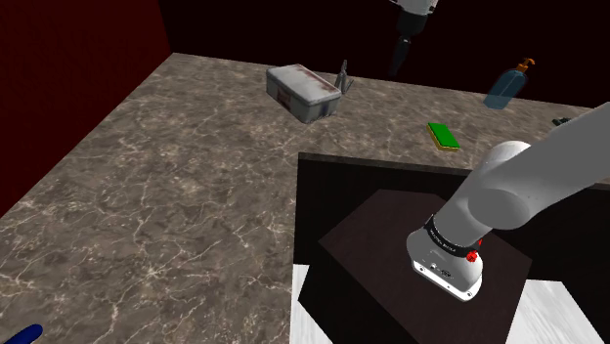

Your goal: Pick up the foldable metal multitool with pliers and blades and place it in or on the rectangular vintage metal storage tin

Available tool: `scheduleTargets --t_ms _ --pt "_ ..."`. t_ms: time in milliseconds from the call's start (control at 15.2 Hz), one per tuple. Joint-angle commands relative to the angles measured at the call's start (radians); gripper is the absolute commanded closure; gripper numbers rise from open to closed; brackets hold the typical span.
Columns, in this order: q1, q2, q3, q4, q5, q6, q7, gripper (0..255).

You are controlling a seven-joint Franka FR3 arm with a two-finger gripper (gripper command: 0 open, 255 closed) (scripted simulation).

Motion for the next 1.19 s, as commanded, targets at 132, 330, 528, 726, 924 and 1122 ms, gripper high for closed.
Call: scheduleTargets --t_ms 132,330,528,726,924,1122 --pt "0.041 0.17 -0.088 0.113 0.07 0.062 -0.245 0" --pt "0.055 0.306 -0.132 0.209 0.154 0.089 -0.428 0" --pt "0.047 0.448 -0.151 0.32 0.252 0.095 -0.606 0" --pt "0.012 0.586 -0.137 0.446 0.345 0.082 -0.767 0" --pt "-0.035 0.718 -0.104 0.586 0.42 0.053 -0.904 0" --pt "-0.058 0.776 -0.083 0.643 0.448 0.049 -0.957 0"
